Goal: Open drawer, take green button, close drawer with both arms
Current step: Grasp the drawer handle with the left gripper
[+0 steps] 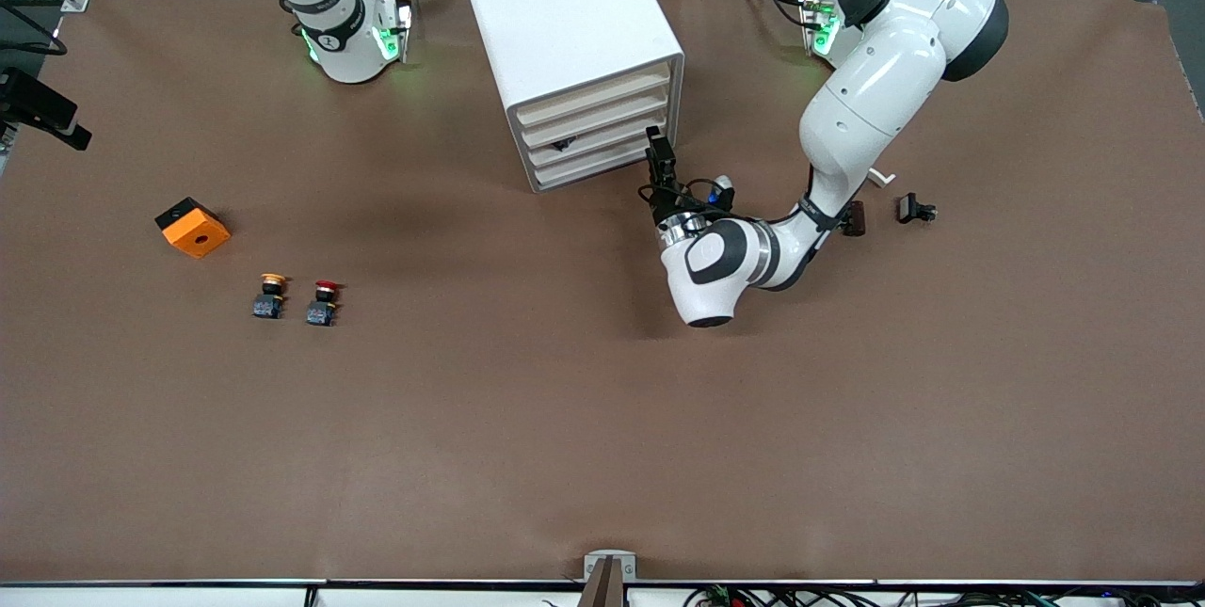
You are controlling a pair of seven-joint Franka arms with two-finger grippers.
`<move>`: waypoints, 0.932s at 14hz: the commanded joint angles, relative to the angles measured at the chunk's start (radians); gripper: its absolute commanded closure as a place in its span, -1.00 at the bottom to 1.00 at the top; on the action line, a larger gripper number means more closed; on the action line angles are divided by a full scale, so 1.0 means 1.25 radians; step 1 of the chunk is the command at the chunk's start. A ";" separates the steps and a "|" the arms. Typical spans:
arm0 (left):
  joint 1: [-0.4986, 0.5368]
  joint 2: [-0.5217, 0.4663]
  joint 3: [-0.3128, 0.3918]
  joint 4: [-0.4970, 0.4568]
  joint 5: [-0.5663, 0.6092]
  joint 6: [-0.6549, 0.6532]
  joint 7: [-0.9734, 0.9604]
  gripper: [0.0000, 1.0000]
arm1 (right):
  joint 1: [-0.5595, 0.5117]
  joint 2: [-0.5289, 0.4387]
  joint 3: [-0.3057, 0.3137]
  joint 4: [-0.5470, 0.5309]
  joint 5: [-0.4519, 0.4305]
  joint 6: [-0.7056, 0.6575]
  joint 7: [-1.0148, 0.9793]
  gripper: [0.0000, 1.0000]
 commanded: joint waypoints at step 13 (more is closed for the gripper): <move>-0.041 0.036 0.004 0.021 -0.024 -0.005 -0.068 0.81 | -0.008 -0.017 0.011 -0.013 -0.005 -0.004 0.008 -1.00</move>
